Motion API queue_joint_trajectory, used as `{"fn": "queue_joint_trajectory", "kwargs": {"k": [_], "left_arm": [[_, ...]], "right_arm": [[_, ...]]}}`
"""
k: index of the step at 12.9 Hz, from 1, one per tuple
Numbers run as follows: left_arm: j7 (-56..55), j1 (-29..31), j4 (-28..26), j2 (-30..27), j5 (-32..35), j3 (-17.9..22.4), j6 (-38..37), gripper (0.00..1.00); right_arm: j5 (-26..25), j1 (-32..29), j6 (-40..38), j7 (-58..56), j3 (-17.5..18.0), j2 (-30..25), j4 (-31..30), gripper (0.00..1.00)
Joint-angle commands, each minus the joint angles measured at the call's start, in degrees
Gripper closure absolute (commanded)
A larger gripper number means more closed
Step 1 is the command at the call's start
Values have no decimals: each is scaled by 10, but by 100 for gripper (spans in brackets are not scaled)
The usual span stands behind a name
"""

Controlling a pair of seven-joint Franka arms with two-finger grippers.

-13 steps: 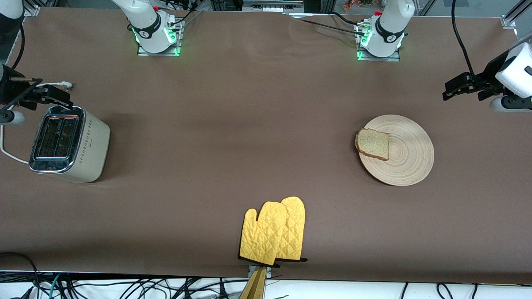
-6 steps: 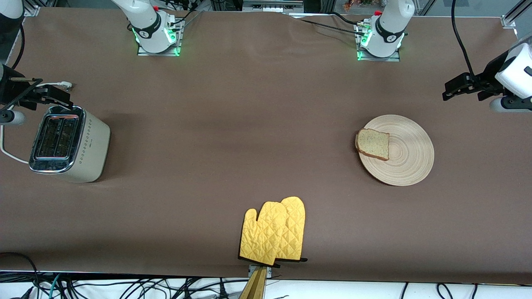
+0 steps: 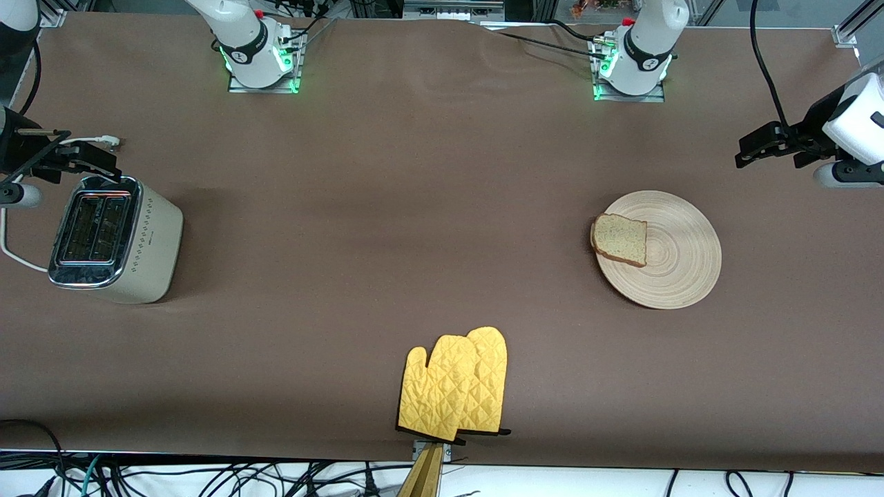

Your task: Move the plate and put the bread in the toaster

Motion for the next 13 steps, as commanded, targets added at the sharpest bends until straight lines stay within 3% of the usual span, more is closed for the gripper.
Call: {"fn": "queue_joint_trajectory", "kwargs": {"k": [1,13], "left_arm": [[18,-1,19,9,-8,5,-12,0],[21,4,16,18,-8,5,-9,0]], "right_arm": [[3,-5,-2,-4,2,5,12,0],[4,-5,-1,-4,-3,5,12,0]]}}
